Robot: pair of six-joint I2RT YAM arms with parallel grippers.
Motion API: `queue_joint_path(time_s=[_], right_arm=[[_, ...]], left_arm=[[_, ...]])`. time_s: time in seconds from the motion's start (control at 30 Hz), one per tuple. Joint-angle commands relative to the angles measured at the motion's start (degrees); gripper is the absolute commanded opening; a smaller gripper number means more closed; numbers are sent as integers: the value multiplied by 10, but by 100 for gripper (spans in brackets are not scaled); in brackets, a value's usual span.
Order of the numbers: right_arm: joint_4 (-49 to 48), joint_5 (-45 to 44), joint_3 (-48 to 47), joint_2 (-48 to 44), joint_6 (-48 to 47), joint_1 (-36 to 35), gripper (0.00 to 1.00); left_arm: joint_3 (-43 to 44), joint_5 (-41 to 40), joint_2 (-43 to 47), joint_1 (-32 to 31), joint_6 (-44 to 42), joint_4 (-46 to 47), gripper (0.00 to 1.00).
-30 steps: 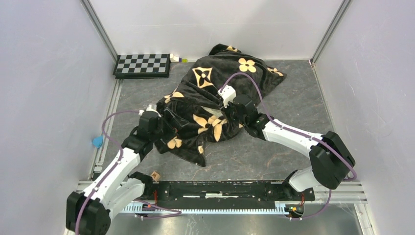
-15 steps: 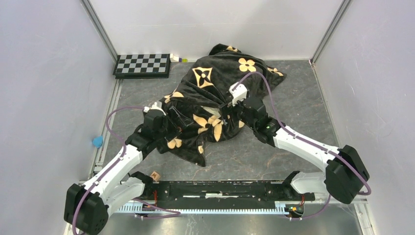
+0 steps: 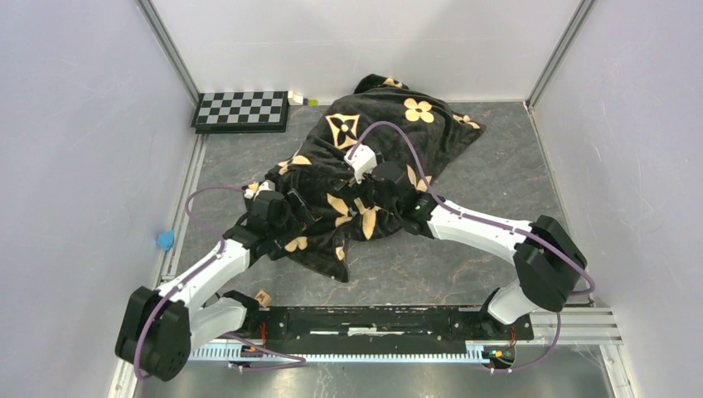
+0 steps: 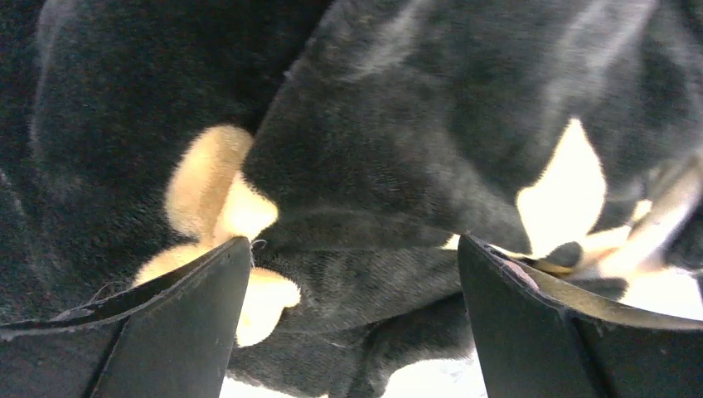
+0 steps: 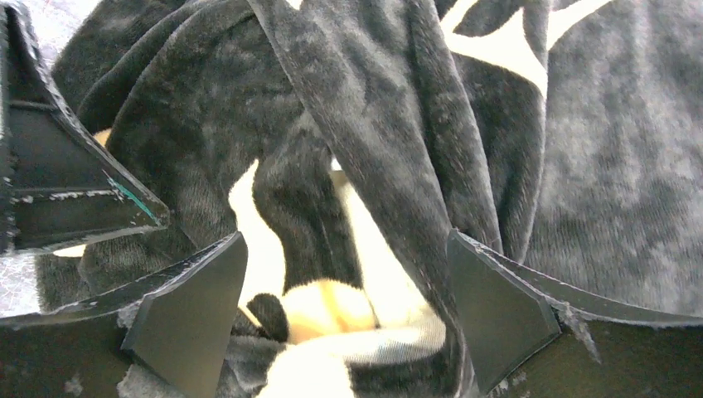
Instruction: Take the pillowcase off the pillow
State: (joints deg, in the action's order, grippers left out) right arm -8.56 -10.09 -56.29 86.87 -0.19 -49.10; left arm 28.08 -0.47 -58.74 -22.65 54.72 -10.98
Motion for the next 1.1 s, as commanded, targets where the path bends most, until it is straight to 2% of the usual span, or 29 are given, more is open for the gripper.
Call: queue_joint_path(time_s=[0.0, 0.07, 0.17, 0.23, 0.37, 0.43, 0.53, 0.67, 0.77, 0.87, 0.93, 1.07], right_arm=[[8, 52, -54, 39, -37, 2, 96], [19, 31, -73, 61, -37, 1, 93], [39, -51, -96, 84, -33, 1, 91], [45, -84, -104, 90, -40, 2, 85], [60, -158, -110, 99, -45, 5, 80], [67, -185, -111, 104, -49, 9, 73], [78, -212, -108, 110, -45, 18, 57], [65, -219, -76, 86, -39, 26, 49], [32, -187, -37, 53, -44, 29, 48], [21, -143, -19, 33, -39, 30, 48], [21, -118, -12, 26, -27, 29, 46], [-14, -108, 25, 9, -9, 30, 31]], left_arm=[[-3, -1, -37, 11, -21, 19, 100], [-7, -8, -47, 11, -22, 18, 100], [-7, -21, -60, 12, -28, 18, 100], [-3, -34, -67, 12, -33, 9, 99], [8, -125, -53, 12, -23, -57, 88], [3, -154, -37, 12, -17, -69, 82], [-6, -166, -18, 12, -10, -68, 75], [3, -168, -13, 13, -10, -78, 71], [27, -135, 5, 12, -38, -90, 69], [46, -38, 36, 11, -55, -71, 70], [47, 34, 55, 5, -36, -34, 72], [47, 53, 75, -20, 21, 10, 81]])
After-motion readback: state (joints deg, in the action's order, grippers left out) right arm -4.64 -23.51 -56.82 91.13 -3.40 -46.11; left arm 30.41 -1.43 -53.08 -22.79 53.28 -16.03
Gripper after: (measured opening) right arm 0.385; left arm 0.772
